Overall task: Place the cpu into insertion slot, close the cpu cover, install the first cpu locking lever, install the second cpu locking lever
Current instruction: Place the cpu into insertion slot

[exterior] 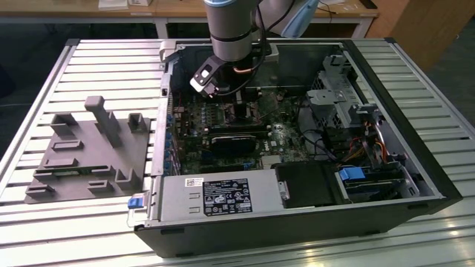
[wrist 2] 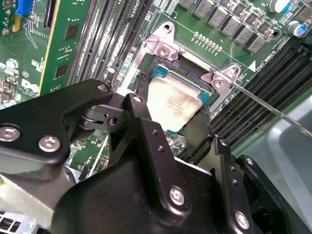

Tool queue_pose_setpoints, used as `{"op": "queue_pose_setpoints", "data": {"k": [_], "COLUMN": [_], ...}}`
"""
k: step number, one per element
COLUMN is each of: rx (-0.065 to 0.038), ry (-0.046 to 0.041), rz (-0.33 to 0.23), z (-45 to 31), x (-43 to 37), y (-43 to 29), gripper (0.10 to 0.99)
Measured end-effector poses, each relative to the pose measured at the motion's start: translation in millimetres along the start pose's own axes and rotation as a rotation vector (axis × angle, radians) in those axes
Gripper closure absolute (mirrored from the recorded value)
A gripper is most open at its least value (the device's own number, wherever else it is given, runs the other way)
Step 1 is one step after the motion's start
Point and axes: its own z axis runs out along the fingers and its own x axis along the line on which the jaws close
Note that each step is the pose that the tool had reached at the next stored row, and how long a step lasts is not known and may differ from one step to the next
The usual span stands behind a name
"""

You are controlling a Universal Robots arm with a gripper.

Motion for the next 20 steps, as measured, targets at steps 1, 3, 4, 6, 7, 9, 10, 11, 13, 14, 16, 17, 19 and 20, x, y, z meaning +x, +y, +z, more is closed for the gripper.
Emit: {"op": "queue_pose_setpoints", "data": {"k": [1,3,4,6,7,9,10,11,13,14,16,17,19,20], "rx": [0.000,0.000,0.000,0.000,0.000,0.000,0.000,0.000,0.000,0.000,0.000,0.000,0.000,0.000], "ry": [0.0001,0.0000,0.0000,0.0000,-0.0001,0.0003,0.0005,0.0005,0.0004,0.0003,0.0004,0.0004,0.0004,0.0006], "rz": [0.000,0.000,0.000,0.000,0.000,0.000,0.000,0.000,0.000,0.000,0.001,0.001,0.001,0.001], "z": [0.0,0.0,0.0,0.0,0.0,0.0,0.1,0.0,-0.3,-1.0,-3.2,-4.1,-5.1,-5.1], "x": [0.0,0.0,0.0,0.0,0.0,0.0,0.0,0.0,0.0,-0.1,0.0,-0.1,-0.1,0.0], "y": [0.0,0.0,0.0,0.0,0.0,0.0,0.0,0.0,0.0,0.1,0.4,0.6,0.7,0.8], "gripper": [0.537,0.475,0.475,0.475,0.475,0.475,0.475,0.475,0.475,0.475,0.475,0.475,0.475,0.475]}}
